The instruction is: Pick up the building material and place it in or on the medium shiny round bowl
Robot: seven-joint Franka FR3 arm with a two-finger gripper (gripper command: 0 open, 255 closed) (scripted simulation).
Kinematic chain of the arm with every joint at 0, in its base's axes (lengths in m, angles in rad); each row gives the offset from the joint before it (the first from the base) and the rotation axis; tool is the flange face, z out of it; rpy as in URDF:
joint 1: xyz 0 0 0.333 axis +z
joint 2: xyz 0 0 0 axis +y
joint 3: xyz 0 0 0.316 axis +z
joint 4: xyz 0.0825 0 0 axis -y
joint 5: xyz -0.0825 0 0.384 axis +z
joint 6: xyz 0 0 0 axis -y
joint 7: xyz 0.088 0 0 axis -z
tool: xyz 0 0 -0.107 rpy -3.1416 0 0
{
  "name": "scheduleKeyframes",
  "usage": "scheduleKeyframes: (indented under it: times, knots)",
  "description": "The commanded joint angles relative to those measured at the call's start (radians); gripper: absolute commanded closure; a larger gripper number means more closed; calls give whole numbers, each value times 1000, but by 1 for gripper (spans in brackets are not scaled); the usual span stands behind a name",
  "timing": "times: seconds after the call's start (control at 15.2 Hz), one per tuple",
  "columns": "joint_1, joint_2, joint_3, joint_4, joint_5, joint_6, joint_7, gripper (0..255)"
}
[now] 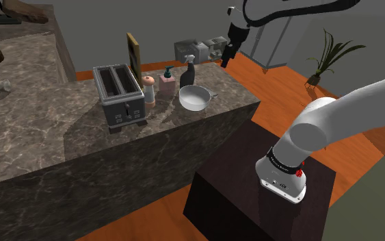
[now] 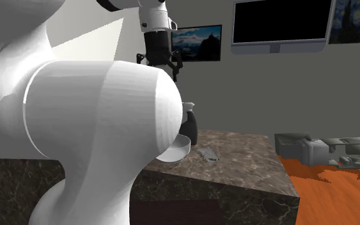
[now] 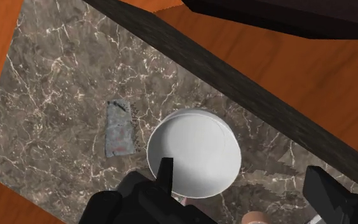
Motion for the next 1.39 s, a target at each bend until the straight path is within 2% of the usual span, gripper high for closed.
scheduleKeyframes:
  times: [0.0, 0.66, 1.32]
  knots:
    - [-11, 60, -18, 1, -13, 61, -13, 0]
    - [-62, 396, -107, 84, -41, 320, -90, 0]
    - [-121, 765, -155, 291, 18, 489, -195, 0]
